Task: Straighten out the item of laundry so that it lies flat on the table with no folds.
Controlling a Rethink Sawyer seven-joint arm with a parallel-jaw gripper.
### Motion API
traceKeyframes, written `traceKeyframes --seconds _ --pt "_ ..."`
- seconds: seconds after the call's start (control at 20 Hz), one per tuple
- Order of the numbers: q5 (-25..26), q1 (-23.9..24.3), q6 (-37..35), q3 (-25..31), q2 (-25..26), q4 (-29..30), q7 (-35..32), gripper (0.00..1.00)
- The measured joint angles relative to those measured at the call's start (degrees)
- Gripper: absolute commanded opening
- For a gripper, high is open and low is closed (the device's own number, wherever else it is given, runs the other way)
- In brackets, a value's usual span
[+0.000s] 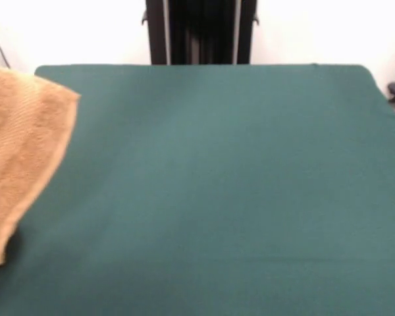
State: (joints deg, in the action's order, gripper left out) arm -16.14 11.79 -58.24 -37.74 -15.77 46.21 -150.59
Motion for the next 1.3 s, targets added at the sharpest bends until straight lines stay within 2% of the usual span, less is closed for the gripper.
traceKeyframes --seconds 0.15,0.2,0.55,1.3 --pt "1.59 0.57 -2.22 -0.31 0.91 -0.56 0.00 0.00" --pt "2.56 0.35 -5.32 -0.90 1.72 -1.27 0.00 0.00" --pt "3.86 -1.70 -14.51 -1.22 2.56 -2.50 0.00 0.00" --pt "3.83 -5.93 -15.45 -1.22 2.02 -2.47 0.00 0.00"
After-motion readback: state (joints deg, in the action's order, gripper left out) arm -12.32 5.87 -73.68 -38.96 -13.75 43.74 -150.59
